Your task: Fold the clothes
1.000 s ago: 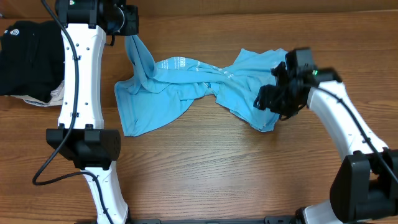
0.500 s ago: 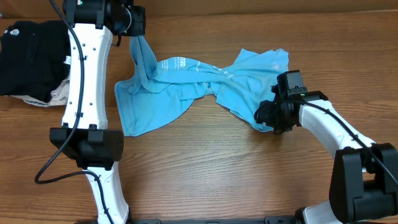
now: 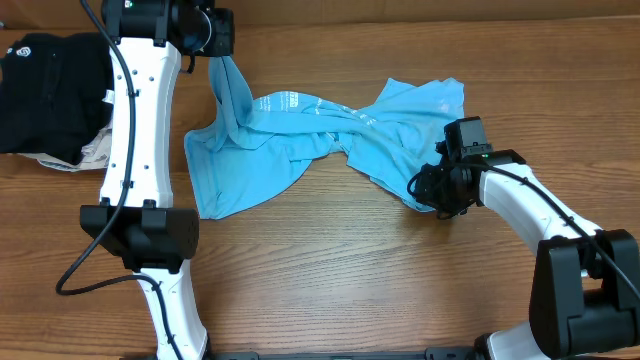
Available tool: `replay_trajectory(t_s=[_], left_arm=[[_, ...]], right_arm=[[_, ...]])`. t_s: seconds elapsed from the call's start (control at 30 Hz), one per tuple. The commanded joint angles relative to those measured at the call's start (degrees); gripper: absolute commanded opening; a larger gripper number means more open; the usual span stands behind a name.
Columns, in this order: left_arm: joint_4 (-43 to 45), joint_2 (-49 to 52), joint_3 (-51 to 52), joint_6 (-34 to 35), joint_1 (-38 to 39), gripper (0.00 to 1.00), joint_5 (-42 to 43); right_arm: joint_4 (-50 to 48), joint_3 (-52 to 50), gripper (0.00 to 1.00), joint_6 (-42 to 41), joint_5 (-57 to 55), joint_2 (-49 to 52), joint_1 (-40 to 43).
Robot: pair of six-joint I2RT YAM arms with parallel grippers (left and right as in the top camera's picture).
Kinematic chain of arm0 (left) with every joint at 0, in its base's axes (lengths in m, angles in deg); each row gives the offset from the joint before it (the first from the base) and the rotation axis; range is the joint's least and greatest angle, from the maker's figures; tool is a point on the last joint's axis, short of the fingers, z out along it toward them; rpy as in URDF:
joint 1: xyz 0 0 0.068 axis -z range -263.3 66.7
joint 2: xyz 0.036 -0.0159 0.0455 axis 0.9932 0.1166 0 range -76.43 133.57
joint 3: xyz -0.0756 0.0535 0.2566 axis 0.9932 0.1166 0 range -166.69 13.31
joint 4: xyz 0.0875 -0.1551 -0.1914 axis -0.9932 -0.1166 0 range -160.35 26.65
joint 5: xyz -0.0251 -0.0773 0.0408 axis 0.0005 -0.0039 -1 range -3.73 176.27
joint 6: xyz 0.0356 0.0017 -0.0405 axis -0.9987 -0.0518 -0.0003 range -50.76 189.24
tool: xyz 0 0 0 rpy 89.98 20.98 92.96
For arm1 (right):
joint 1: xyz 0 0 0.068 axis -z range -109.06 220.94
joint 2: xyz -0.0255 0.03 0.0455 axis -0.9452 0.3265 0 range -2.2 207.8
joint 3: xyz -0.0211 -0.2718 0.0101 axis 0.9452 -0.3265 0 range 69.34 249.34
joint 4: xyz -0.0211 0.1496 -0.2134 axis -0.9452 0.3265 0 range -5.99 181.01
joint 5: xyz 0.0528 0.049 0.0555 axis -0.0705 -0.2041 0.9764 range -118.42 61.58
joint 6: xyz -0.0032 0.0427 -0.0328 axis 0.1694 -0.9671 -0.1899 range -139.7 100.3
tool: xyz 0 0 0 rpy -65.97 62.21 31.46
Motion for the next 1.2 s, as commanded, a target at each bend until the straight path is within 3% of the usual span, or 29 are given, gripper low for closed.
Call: replay_trajectory(t_s=[0.0,0.2,0.37,0.7,0.93,1.17], left_arm=[[0.17,0.70,0.09,-0.04,0.37,0.04,-0.48],[0.20,0.70,0.09,-0.04,0.37,0.04,-0.76],[1.33,0.13,-0.96,-0.70,0.15,0.04,-1.64],[1.11,-6.60,-6.82,-0.46,-0.13,0.04,-4.15],[3.69,-15.28,-6.82,-0.46,-0.11,0.04,-12.02],[8.44,-24.68,-6.82,-0.48,-0.11,0.04,-13.33]], right_arm=[[-0.17,-0.35,0.19,-0.72,0.44,-0.46,-0.22],[-0.42,-0.31,0.04,-0.72,0.20,-0.48,-0.22],[5.77,5.18,0.04,-0.39,-0.15,-2.73,1.95],[31.67,40.06,0.04,6.86,-6.32,-9.20,14.43],[39.67,60.61,0.04,7.63,-4.66,-9.20,27.10],[44.81,76.46,0.04,10.16,3.23,-9.20,37.99]])
